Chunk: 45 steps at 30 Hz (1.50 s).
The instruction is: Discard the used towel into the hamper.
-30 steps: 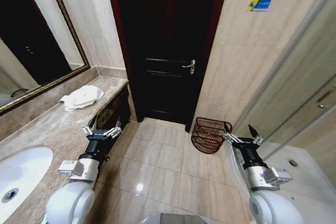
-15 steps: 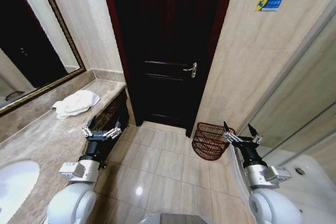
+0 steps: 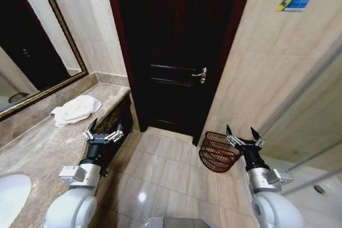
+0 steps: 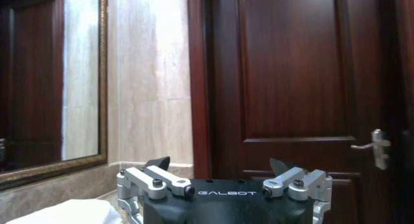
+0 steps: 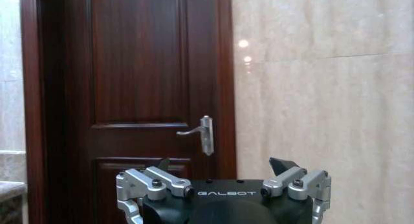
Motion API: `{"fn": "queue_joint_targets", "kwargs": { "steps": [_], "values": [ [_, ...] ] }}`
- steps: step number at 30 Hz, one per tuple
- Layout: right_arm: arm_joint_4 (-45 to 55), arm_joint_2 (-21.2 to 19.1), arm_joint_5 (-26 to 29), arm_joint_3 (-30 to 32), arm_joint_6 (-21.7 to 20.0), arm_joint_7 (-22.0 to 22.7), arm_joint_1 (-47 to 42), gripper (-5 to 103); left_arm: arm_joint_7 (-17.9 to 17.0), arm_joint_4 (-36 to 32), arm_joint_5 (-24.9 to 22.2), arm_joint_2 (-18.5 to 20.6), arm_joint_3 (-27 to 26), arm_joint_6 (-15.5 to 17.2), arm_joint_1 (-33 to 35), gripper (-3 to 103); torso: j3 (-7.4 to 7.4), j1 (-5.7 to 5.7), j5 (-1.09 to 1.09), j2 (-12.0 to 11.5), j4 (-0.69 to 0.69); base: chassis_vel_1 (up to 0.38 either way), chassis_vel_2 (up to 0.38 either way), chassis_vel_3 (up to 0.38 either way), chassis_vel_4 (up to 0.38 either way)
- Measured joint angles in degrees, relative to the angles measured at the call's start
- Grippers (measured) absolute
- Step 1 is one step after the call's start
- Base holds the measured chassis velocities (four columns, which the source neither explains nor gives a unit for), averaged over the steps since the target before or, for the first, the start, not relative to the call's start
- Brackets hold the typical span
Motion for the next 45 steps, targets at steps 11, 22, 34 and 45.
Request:
{"fn": "queue_joint_targets", "kwargs": {
  "steps": [11,22,34,45],
  "values": [
    [0.08,-0.01,-0.04,-0.08,-0.09,0.09,0.28,100,0.10,0.54,0.00,-0.06,-0.01,-0.35,-0.12,100,0.00,0.00,-0.03,0.00,0.00,-0.032,0.210,0.209,-0.023],
    [0.08,-0.16,0.03,-0.10,-0.27,0.02,0.43,100,0.12,0.82,0.03,-0.27,-0.01,-1.16,-0.05,100,0.00,-0.01,-0.02,0.00,0.01,-0.030,0.198,0.193,-0.033],
    [-0.23,-0.31,0.36,-0.06,-0.29,-0.23,0.45,100,0.64,0.73,0.45,-0.99,0.19,-1.27,0.17,100,-0.01,-0.01,-0.01,0.00,0.00,-0.116,0.116,0.124,-0.111],
    [-0.42,-0.71,0.53,-0.16,-0.27,-0.34,0.45,100,0.67,0.74,0.87,-1.52,0.22,-1.59,0.45,100,0.00,-0.01,0.00,0.00,0.01,-0.072,0.159,0.150,-0.087]
  ]
}}
